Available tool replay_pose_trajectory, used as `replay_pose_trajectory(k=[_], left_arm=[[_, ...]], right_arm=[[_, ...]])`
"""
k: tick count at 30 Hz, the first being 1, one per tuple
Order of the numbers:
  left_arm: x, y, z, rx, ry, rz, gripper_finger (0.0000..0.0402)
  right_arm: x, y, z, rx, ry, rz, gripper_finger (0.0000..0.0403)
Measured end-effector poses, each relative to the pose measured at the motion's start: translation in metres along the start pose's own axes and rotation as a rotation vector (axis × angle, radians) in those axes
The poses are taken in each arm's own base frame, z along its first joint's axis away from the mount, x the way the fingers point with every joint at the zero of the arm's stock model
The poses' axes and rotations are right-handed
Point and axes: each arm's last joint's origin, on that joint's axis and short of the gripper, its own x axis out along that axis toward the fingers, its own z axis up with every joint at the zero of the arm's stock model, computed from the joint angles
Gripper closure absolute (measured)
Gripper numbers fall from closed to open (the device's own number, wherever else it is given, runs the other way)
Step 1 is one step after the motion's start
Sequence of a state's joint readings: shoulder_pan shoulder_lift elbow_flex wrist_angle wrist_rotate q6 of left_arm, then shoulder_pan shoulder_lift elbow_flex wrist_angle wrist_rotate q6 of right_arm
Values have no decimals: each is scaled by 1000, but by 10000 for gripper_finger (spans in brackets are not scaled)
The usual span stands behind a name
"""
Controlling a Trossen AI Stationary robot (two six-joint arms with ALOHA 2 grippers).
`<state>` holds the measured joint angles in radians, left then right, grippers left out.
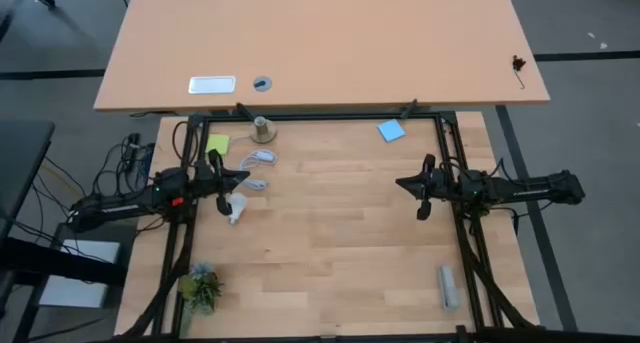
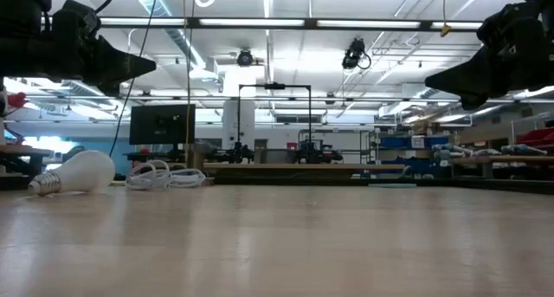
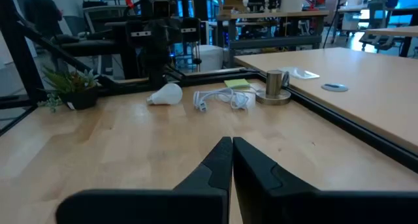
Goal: Screw lightbulb
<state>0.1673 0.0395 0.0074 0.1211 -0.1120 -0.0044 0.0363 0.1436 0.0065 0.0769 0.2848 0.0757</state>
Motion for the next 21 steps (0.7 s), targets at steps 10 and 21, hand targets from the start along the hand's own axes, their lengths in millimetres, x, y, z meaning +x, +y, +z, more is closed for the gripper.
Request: replay_pose_trajectory(k=[10,21], left_arm=[[0,0,3,-4,-33,0,396],[-2,0,21,-152,-219,-23,396]], right_arm=[[0,0,0,0,0,0,380],[0,0,0,0,0,0,380]])
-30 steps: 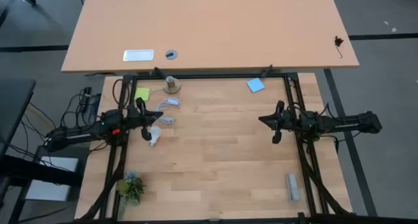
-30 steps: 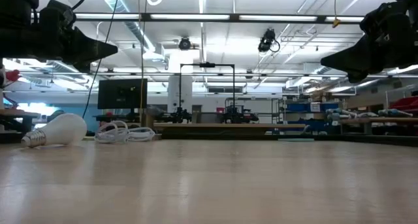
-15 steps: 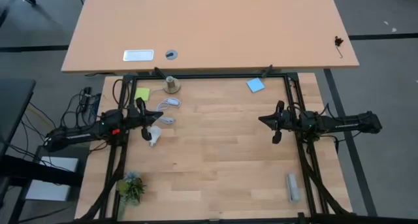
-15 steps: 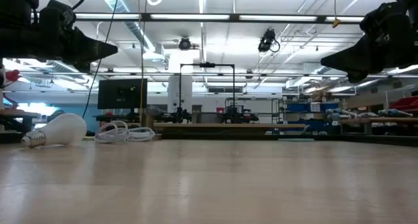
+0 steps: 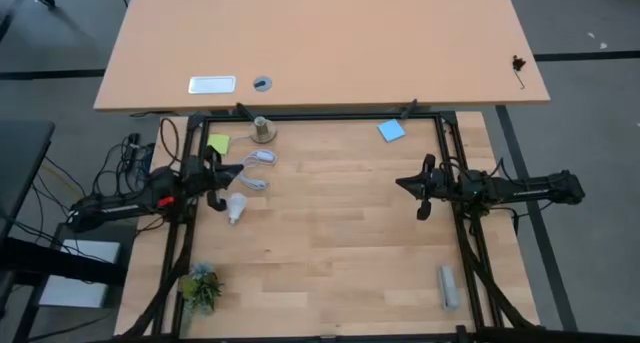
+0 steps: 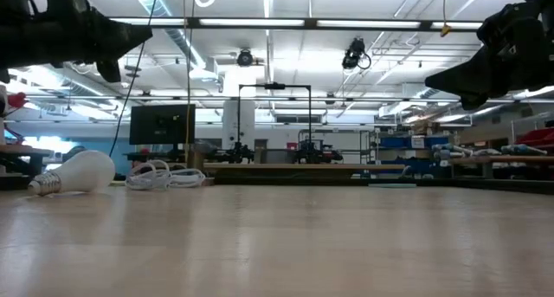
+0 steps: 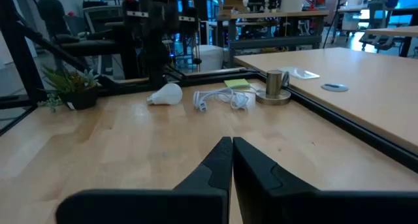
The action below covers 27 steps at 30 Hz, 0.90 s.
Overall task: Screw lightbulb
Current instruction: Move the lamp to the center of the table
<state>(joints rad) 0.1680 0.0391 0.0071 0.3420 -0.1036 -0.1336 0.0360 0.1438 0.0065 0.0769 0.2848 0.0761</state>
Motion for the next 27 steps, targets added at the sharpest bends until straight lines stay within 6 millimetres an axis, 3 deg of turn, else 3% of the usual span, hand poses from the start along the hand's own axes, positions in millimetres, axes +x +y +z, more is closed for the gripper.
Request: replay_pose_trajectory(k=[10,21,27], left_arm=[[4,-1,-4,-54,40,-31,380],[22,11,-35,35,278,360,288],[44,13,-28,83,306,521,266]], right_arm=[[0,0,0,0,0,0,380],[0,0,0,0,0,0,380],[0,0,0,0,-1,0,380]])
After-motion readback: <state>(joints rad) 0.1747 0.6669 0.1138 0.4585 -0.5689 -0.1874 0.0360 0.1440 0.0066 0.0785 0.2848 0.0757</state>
